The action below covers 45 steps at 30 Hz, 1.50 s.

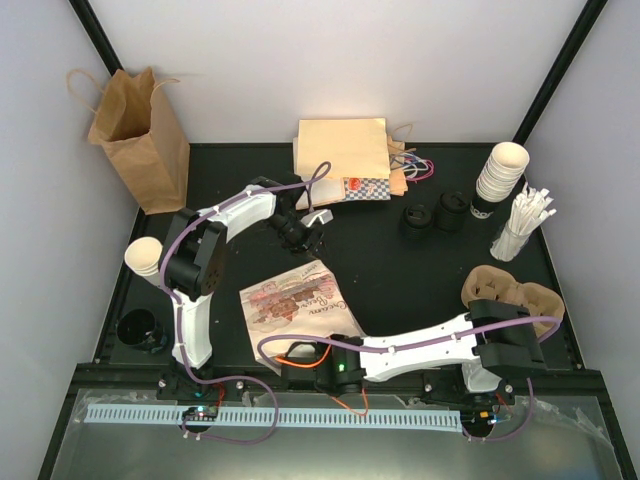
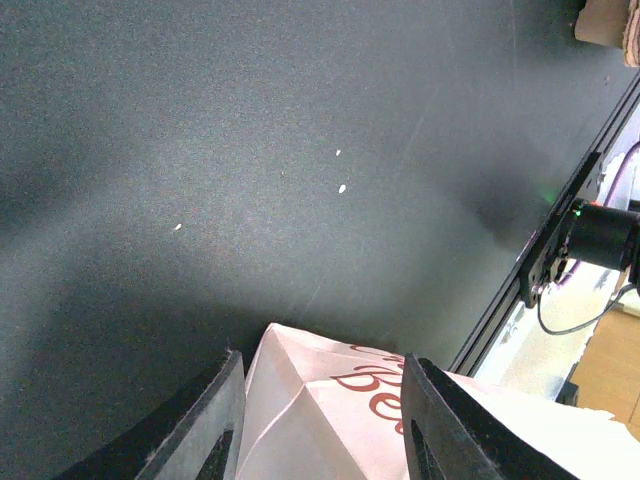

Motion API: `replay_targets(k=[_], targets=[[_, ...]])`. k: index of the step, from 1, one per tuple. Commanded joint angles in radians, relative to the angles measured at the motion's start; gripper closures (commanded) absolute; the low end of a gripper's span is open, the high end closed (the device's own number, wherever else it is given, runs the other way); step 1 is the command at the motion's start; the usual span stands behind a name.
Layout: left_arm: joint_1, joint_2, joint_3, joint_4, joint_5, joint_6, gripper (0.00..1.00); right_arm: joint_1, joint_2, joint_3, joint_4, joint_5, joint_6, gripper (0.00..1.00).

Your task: Pack the takeout coffee

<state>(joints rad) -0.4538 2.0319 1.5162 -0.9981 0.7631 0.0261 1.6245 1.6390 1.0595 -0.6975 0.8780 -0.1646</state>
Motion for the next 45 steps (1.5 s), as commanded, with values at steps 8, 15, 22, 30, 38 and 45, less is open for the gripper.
replay_targets(k=[8,15,22,30,38,45], targets=[[-0.005,0.027,0.033,-0.037,0.007,0.032,0.55,-0.037,0.044,0.0,-0.128,-0.004,0.073,0.47],[-0.005,0.028,0.034,-0.035,0.007,0.034,0.55,-0.037,0.053,0.012,-0.16,-0.01,0.099,0.44],[-0.005,0.026,0.033,-0.037,0.006,0.032,0.55,-0.037,0.049,0.012,-0.179,-0.012,0.121,0.43],[-0.005,0.024,0.032,-0.038,0.006,0.033,0.55,-0.037,0.045,0.012,-0.194,-0.017,0.134,0.41],[-0.005,0.023,0.033,-0.038,0.005,0.033,0.55,-0.036,0.037,0.008,-0.206,-0.029,0.153,0.4],[-0.005,0.024,0.035,-0.039,0.007,0.032,0.55,-0.036,0.024,0.018,-0.187,-0.01,0.141,0.45]])
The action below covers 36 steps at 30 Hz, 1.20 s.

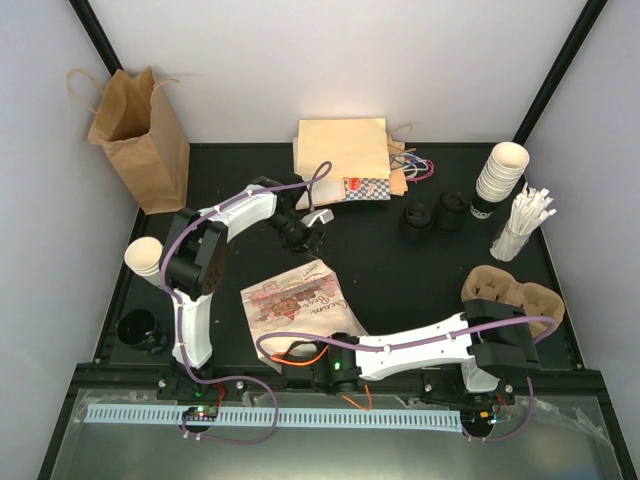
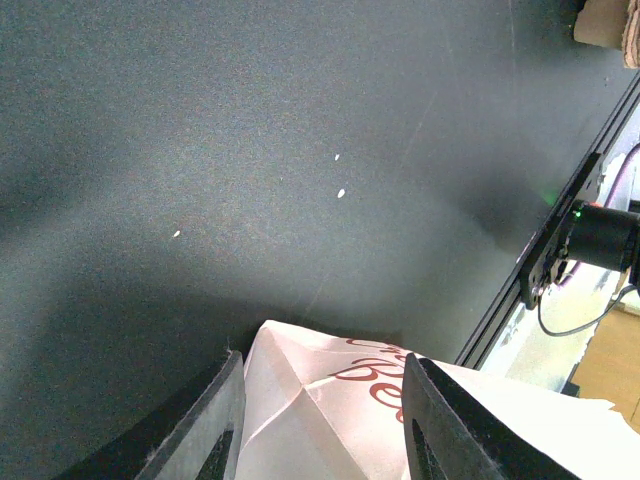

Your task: Pack the takeout coffee

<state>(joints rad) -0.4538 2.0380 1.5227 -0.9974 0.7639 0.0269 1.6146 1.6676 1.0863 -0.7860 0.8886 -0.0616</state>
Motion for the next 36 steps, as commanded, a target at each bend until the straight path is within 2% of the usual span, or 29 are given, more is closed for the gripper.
replay_targets(k=[1,13,25,32,36], targets=[[-0.005,0.019,0.028,-0.038,0.006,0.031,0.55,-0.027,-0.007,-0.005,-0.095,-0.019,0.036,0.45],[-0.005,0.022,0.031,-0.038,0.009,0.028,0.55,-0.003,-0.027,0.096,-0.08,-0.047,0.045,0.49],[-0.015,0.028,0.029,-0.046,0.006,0.029,0.55,-0.002,-0.113,-0.031,0.13,-0.072,-0.007,0.49],[-0.016,0.027,0.035,-0.048,0.002,0.024,0.55,0.001,-0.123,-0.008,0.102,-0.006,-0.017,0.5],[-0.016,0.032,0.048,-0.056,0.003,0.024,0.56,0.018,-0.174,-0.023,0.142,0.0,-0.05,0.5]])
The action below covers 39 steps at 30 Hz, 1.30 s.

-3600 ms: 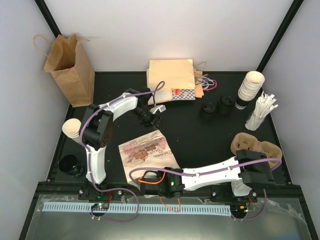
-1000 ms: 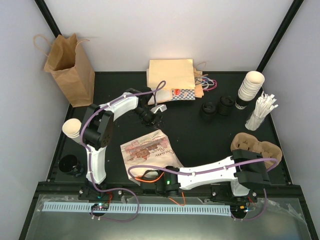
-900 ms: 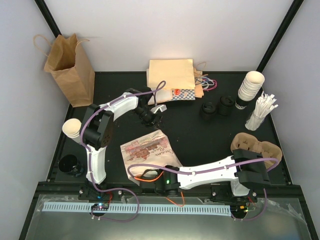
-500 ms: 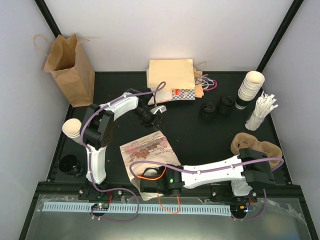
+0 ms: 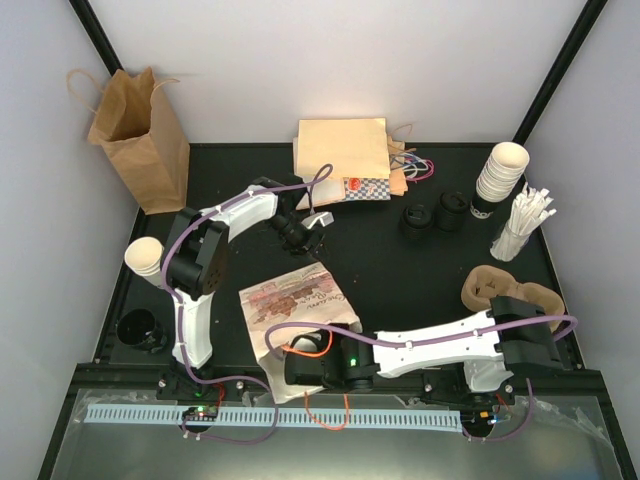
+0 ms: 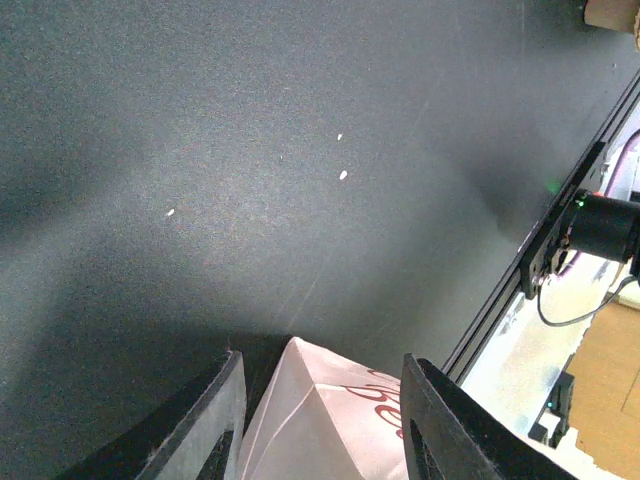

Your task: Pack the takeout coffee

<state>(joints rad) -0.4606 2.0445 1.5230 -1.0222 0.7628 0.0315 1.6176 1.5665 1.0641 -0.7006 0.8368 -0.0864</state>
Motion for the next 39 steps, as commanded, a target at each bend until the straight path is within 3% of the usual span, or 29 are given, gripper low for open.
replay_targets(k=[1,12,39], targets=[[-0.009,0.026,0.05,-0.034,0.004,0.019,0.55,0.019,-0.084,-0.008,0.074,0.053,-0.037,0.5],[-0.01,0.026,0.052,-0.045,0.021,0.034,0.55,0.024,-0.109,-0.088,0.243,0.049,-0.155,0.5],[-0.024,0.026,0.039,-0.035,0.033,0.036,0.56,0.024,-0.082,-0.147,0.402,-0.044,-0.177,0.51]])
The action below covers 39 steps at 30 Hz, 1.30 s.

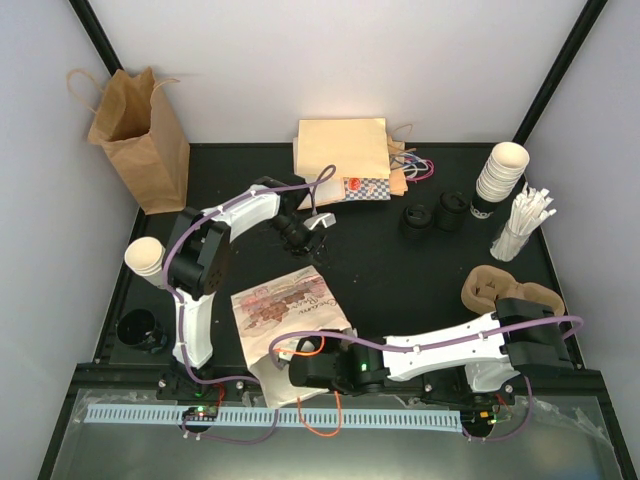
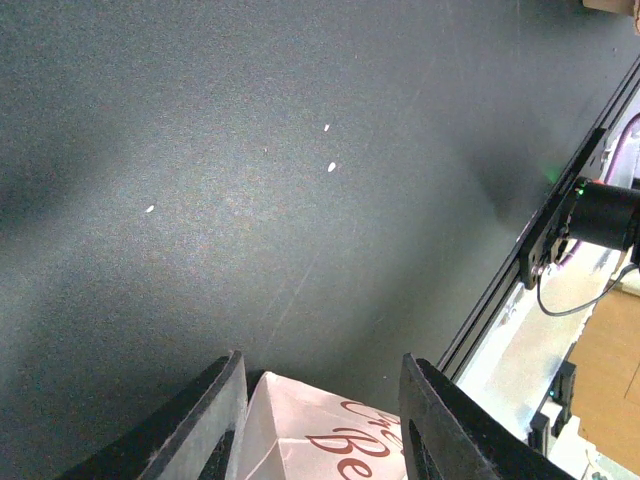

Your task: Pack the takeout coffee

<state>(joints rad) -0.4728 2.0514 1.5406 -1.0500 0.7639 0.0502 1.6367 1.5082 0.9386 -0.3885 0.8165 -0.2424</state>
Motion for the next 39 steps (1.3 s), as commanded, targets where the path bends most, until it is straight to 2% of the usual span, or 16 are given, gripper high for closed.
replay_targets(k=[1,18,26,35,39], targets=[[-0.012,0.019,0.02,-0.007,0.032,0.017,0.57,0.005,-0.021,-0.026,0.106,-0.021,-0.031,0.51],[-0.018,0.007,-0.014,0.001,0.065,0.029,0.63,-0.026,0.065,-0.049,0.198,0.047,-0.118,0.52],[-0.024,0.003,-0.029,-0.004,0.083,0.045,0.69,-0.064,0.076,-0.052,0.209,0.012,-0.114,0.52],[-0.025,0.003,-0.036,-0.008,0.095,0.046,0.7,-0.115,0.094,-0.084,0.222,-0.04,-0.095,0.52],[-0.027,0.001,-0.036,-0.01,0.093,0.048,0.71,-0.119,0.114,-0.066,0.174,-0.046,-0.07,0.52]])
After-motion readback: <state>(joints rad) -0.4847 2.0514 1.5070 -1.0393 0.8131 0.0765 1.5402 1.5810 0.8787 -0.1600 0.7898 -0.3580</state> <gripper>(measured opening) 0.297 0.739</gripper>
